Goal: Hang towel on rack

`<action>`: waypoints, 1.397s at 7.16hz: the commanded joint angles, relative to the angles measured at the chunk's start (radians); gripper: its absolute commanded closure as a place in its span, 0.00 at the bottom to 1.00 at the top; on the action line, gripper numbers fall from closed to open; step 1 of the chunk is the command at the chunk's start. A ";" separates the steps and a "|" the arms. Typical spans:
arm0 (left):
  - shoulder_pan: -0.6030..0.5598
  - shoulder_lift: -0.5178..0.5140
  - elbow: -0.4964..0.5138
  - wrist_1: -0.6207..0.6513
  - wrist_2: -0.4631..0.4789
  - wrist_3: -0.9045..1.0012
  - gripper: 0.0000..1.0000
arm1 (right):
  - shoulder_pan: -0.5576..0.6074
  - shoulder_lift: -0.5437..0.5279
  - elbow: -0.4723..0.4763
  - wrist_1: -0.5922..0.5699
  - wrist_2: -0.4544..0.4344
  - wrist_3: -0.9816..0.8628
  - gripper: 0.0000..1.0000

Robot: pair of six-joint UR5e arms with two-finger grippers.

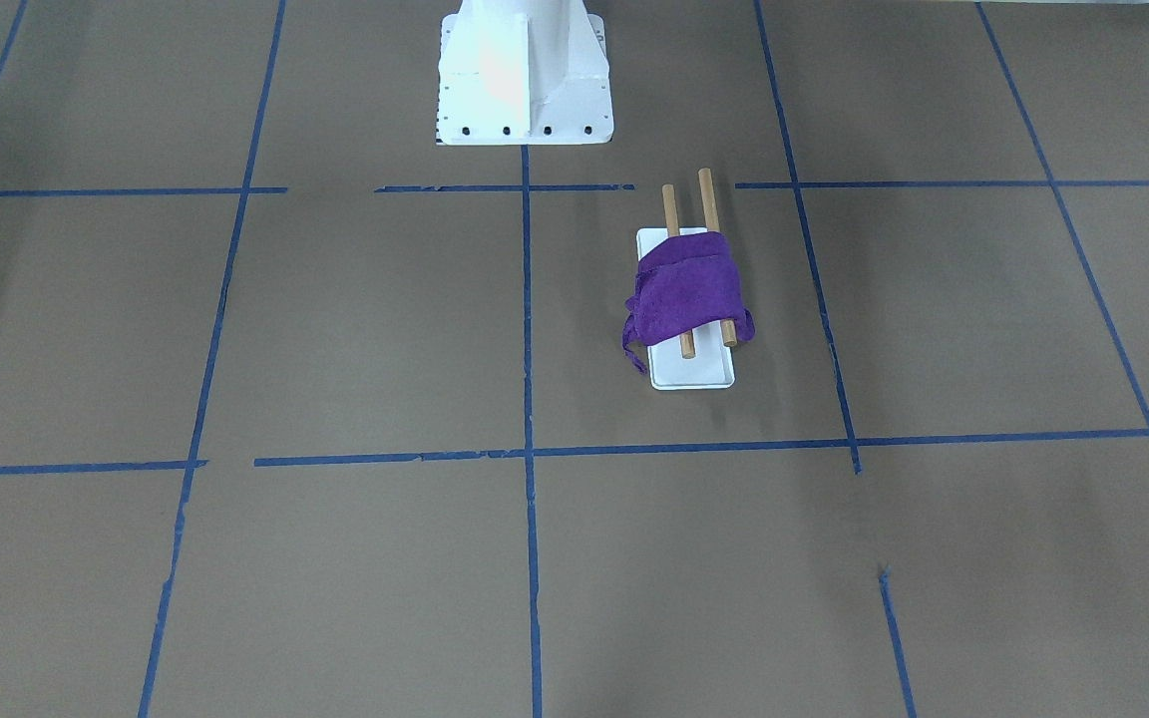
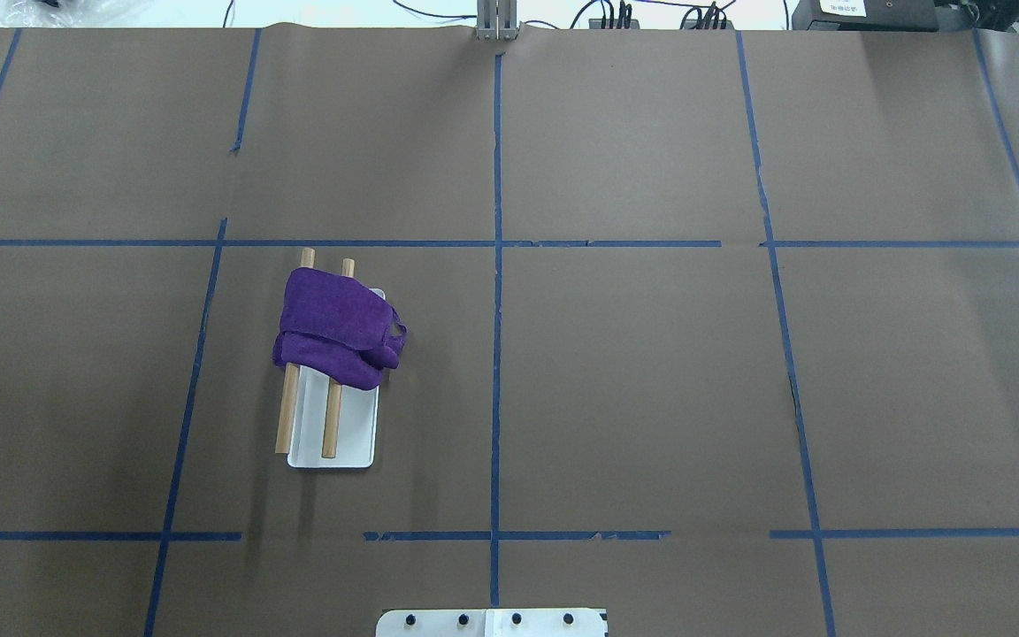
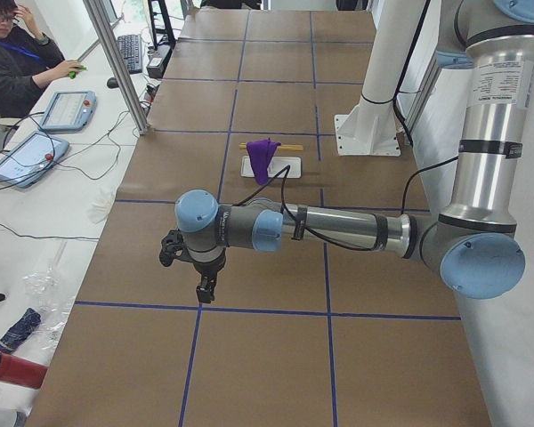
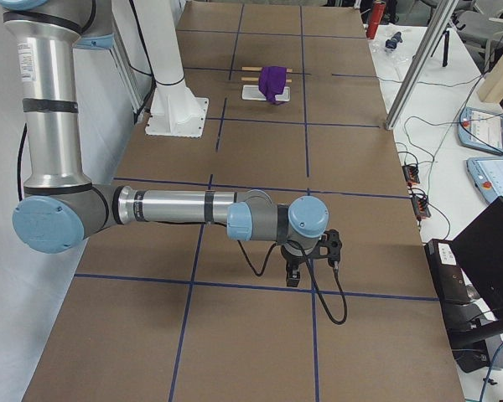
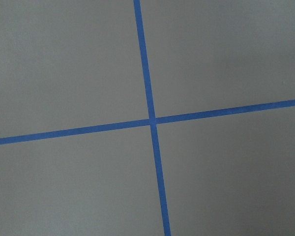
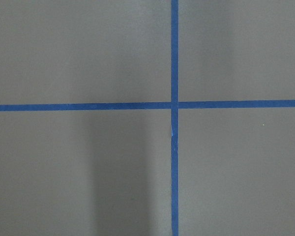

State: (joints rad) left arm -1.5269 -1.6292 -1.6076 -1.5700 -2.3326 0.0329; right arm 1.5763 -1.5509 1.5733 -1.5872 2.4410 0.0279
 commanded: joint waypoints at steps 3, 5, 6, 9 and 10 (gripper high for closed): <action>-0.001 0.000 -0.006 0.001 0.001 -0.002 0.00 | 0.071 -0.038 0.063 -0.013 0.030 -0.017 0.00; -0.001 0.000 -0.006 0.001 0.001 -0.002 0.00 | 0.071 -0.080 0.093 -0.008 0.023 -0.005 0.00; -0.004 0.000 -0.009 0.001 0.001 -0.002 0.00 | 0.070 -0.081 0.093 -0.007 0.024 -0.005 0.00; -0.007 0.002 -0.009 0.001 0.001 -0.002 0.00 | 0.070 -0.086 0.091 -0.002 0.023 -0.005 0.00; -0.007 0.002 -0.009 -0.001 0.001 -0.002 0.00 | 0.070 -0.086 0.091 -0.001 0.023 -0.005 0.00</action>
State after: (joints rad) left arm -1.5337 -1.6276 -1.6168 -1.5699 -2.3317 0.0307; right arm 1.6460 -1.6362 1.6644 -1.5892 2.4641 0.0230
